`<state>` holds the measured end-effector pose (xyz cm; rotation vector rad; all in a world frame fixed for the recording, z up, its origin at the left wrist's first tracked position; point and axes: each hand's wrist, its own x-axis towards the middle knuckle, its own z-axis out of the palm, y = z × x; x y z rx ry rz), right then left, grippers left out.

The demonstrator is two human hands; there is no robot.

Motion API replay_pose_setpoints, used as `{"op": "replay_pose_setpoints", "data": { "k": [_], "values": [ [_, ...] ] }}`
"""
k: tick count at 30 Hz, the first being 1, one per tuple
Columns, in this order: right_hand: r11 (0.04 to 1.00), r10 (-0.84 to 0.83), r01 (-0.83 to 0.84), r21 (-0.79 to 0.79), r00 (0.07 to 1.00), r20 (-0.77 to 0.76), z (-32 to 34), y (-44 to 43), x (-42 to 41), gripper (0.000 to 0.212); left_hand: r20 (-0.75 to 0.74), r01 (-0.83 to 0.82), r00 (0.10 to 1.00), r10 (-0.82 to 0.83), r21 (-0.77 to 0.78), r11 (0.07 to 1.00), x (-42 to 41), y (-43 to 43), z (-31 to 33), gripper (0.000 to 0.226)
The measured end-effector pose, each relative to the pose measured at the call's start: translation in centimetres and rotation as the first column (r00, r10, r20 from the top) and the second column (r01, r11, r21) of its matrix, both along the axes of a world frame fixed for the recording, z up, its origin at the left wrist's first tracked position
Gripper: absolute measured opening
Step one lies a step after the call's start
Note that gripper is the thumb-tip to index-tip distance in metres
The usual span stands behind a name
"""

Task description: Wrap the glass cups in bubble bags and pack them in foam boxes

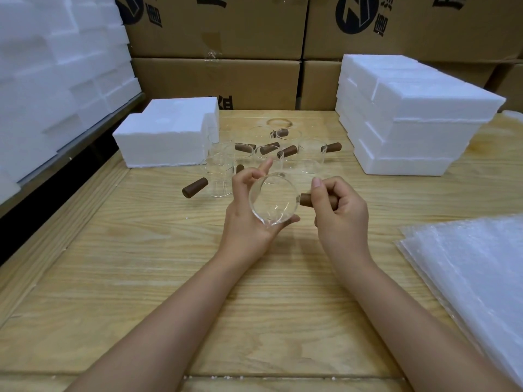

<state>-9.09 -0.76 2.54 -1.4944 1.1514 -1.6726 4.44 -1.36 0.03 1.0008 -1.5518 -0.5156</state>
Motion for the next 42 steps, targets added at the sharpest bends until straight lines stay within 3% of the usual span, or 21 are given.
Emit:
{"op": "replay_pose_setpoints", "data": {
  "k": [10,16,23,31,34,38,42],
  "values": [
    [0.996,0.012,-0.026,0.082,0.986,0.163,0.2,0.0,-0.2,0.028,-0.114,0.033,0.993,-0.023,0.087,0.996,-0.1,-0.5,-0.6,0.077],
    [0.974,0.016,-0.095,0.203,0.932,0.362,0.3,-0.7,-0.4,0.032,-0.045,-0.008,0.999,0.012,0.096,0.995,0.0,-0.2,-0.4,0.081],
    [0.932,-0.007,-0.165,0.324,0.883,0.470,-0.2,-1.2,-0.5,0.036,0.050,-0.045,0.998,0.043,0.035,0.998,-0.4,0.1,0.0,0.086],
    [0.915,-0.113,-0.046,0.402,0.925,0.363,0.0,-1.1,-0.9,0.049,0.098,-0.059,0.994,0.040,0.195,0.979,-0.3,0.5,-0.1,0.109],
    [0.937,-0.073,-0.045,0.346,0.944,0.322,0.3,-0.7,-0.7,0.049,0.067,-0.034,0.998,0.019,0.234,0.972,-0.3,0.4,-0.2,0.113],
    [0.979,0.031,-0.066,0.191,0.983,0.181,0.3,-0.2,-0.2,0.026,-0.106,0.050,0.994,-0.023,0.269,0.962,-0.2,0.0,-0.4,0.094],
    [0.991,0.063,-0.075,0.113,0.992,0.107,0.5,0.0,-0.2,0.018,-0.283,0.225,0.950,-0.128,0.342,0.912,-0.4,-0.2,-0.3,0.098]
  ]
}}
